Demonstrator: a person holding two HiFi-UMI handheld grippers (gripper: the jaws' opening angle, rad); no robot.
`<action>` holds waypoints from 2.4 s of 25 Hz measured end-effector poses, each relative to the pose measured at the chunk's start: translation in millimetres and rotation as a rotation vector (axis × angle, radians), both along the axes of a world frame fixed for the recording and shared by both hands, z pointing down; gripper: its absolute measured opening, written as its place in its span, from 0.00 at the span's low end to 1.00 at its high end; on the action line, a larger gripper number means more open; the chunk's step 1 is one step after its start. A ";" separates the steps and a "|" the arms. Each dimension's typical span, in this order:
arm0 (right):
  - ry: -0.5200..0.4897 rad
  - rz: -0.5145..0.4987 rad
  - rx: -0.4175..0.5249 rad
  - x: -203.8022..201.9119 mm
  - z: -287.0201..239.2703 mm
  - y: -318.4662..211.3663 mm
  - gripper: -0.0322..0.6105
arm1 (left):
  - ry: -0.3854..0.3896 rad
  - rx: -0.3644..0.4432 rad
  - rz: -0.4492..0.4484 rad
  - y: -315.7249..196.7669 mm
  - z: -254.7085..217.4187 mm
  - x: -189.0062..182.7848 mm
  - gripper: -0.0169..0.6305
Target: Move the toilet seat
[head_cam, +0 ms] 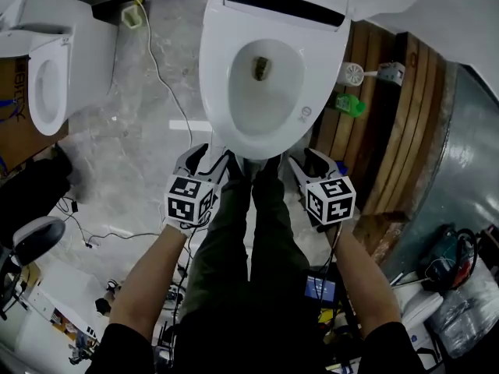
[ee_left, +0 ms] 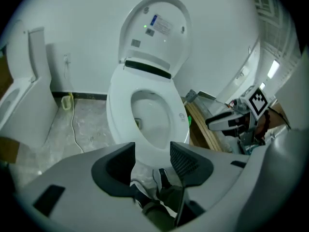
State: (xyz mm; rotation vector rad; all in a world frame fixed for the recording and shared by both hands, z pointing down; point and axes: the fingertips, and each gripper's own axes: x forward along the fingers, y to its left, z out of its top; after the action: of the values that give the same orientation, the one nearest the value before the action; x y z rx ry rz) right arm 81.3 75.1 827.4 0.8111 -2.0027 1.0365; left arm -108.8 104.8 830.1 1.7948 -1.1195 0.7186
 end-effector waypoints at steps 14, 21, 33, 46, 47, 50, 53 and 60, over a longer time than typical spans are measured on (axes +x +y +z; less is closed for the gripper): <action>-0.166 0.382 -0.319 8.1 71.6 -5.0 0.49 | 0.182 -0.243 -0.279 7.9 67.2 16.9 0.43; -0.150 0.491 -0.386 2.2 110.2 -9.5 0.51 | 0.286 -0.320 -0.412 -3.6 97.6 17.7 0.48; -0.198 0.658 -0.461 -9.8 120.3 -21.3 0.54 | 0.362 -0.384 -0.402 -8.0 106.4 23.5 0.51; -0.183 0.609 -0.471 -11.0 104.4 -16.8 0.54 | 0.389 -0.376 -0.369 -1.1 100.7 28.7 0.51; -0.182 0.601 -0.469 -12.1 101.4 -15.7 0.54 | 0.404 -0.379 -0.372 -1.0 101.9 29.9 0.51; -0.197 0.578 -0.468 -16.5 92.6 -12.4 0.54 | 0.442 -0.382 -0.406 -4.5 105.4 35.8 0.51; -0.216 0.567 -0.473 -19.1 84.2 -8.7 0.54 | 0.468 -0.362 -0.465 -8.5 98.4 36.5 0.51; -0.255 0.620 -0.504 -20.7 67.6 -4.1 0.54 | 0.498 -0.373 -0.489 -7.3 75.5 29.7 0.51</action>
State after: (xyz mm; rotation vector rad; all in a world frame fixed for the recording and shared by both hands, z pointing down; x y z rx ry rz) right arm 60.7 70.9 895.0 1.0763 -1.5790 1.9848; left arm -79.1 97.4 905.6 1.2178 -0.9503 0.1529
